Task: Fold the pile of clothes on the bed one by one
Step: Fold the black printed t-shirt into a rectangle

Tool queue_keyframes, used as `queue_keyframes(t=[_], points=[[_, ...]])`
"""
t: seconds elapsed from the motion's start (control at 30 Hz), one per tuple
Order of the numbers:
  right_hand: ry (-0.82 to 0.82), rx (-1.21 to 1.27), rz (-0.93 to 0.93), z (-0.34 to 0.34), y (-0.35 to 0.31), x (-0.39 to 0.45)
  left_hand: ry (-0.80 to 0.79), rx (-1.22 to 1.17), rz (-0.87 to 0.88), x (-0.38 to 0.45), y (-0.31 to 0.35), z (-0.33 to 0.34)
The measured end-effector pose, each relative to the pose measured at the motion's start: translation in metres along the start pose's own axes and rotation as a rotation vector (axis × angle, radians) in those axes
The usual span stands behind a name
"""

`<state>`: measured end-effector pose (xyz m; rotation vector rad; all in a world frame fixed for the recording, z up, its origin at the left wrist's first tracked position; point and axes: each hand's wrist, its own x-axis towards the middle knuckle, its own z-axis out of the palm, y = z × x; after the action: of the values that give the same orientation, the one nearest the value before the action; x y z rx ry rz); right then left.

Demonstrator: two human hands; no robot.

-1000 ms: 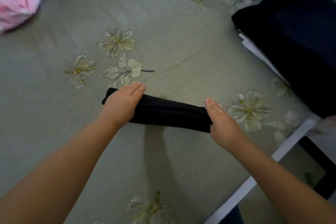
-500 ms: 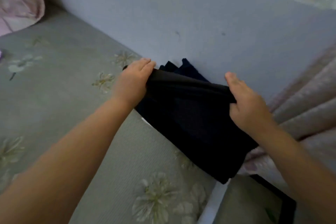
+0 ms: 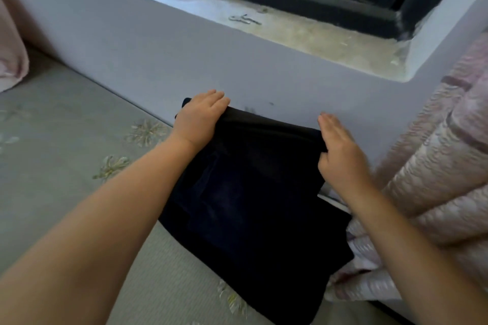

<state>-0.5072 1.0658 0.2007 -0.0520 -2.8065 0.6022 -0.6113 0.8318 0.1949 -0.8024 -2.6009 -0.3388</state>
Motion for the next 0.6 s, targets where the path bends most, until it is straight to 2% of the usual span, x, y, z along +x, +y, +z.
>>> queue_keyframes(t=[0.1, 0.17, 0.23, 0.3, 0.33, 0.37, 0.4, 0.43, 0.5, 0.57, 0.6], points=[[0.009, -0.011, 0.023, -0.002, 0.004, 0.020, -0.032, 0.012, -0.052, 0.021, -0.002, 0.006], [0.094, -0.009, -0.003, -0.004, 0.003, 0.022, 0.002, 0.018, -0.044, 0.034, 0.001, 0.004], [0.229, -0.057, -0.124, -0.004, 0.004, 0.017, 0.082, 0.023, 0.055, 0.039, 0.004, 0.001], [0.295, -0.128, -0.220, 0.001, 0.008, 0.003, 0.162, 0.057, 0.154, 0.032, 0.001, 0.007], [0.284, -0.155, -0.255, 0.008, 0.010, -0.005, 0.143, 0.072, 0.200, 0.024, -0.002, 0.013], [0.249, -0.174, -0.278, 0.017, 0.012, -0.017, 0.053, 0.075, 0.209, 0.011, -0.005, 0.020], [0.170, -0.190, -0.283, 0.029, 0.014, -0.031, -0.125, 0.077, 0.191, -0.005, -0.009, 0.029], [0.024, -0.201, -0.270, 0.043, 0.015, -0.046, -0.374, 0.106, 0.160, -0.023, -0.012, 0.038], [-0.400, -0.214, -0.210, 0.072, 0.017, -0.079, -0.761, 0.165, 0.144, -0.065, -0.016, 0.060], [-0.789, -0.181, -0.145, 0.100, 0.022, -0.111, -0.990, 0.161, 0.154, -0.103, -0.011, 0.078], [-0.888, -0.171, -0.115, 0.112, 0.022, -0.122, -1.043, 0.140, 0.137, -0.120, -0.006, 0.086]])
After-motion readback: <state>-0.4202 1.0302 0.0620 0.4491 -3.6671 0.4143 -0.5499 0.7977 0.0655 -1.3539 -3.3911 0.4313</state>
